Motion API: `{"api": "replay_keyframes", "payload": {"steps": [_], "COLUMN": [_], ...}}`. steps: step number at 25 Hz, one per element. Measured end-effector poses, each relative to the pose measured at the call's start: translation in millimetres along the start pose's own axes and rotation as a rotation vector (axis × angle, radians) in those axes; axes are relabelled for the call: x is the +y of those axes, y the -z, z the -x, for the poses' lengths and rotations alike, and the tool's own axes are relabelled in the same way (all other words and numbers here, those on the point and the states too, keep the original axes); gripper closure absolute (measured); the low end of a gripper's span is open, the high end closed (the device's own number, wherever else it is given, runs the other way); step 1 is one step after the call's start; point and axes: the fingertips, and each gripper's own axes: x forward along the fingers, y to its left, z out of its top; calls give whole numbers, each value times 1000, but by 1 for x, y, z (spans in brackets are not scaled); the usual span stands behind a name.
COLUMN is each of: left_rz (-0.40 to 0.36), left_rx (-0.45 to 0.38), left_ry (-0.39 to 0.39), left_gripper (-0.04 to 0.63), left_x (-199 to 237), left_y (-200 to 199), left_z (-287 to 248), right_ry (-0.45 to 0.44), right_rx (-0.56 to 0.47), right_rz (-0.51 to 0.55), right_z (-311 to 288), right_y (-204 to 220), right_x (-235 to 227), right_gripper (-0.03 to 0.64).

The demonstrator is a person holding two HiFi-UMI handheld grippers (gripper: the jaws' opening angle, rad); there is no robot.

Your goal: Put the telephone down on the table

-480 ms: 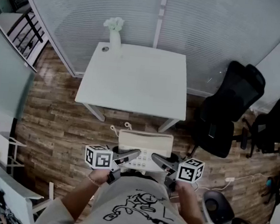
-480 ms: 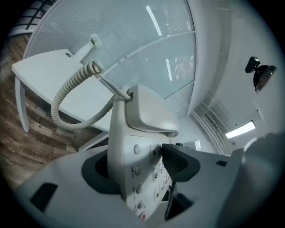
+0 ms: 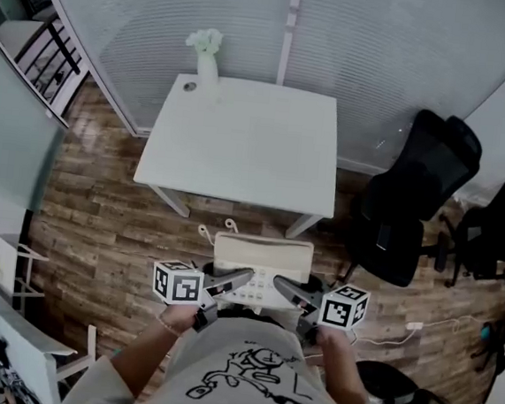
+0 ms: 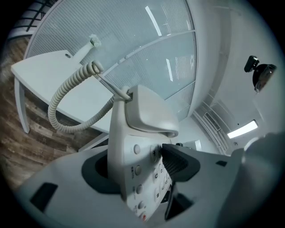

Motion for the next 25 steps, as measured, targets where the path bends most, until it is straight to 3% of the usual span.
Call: {"api": "replay_keyframes", "payload": {"steps": [25], "left_rz": [-17], "left_rx": [-3], "left_ry": [-19], "left_gripper": [314], "left_x": [-5], "left_y": [-13], "left_z": [-37], "right_ry": [-7], "right_rx": [1], "right_rz": [3], "right_z": [14], "right_y": [-23], "right_x": [-29], "right_gripper": [321]}}
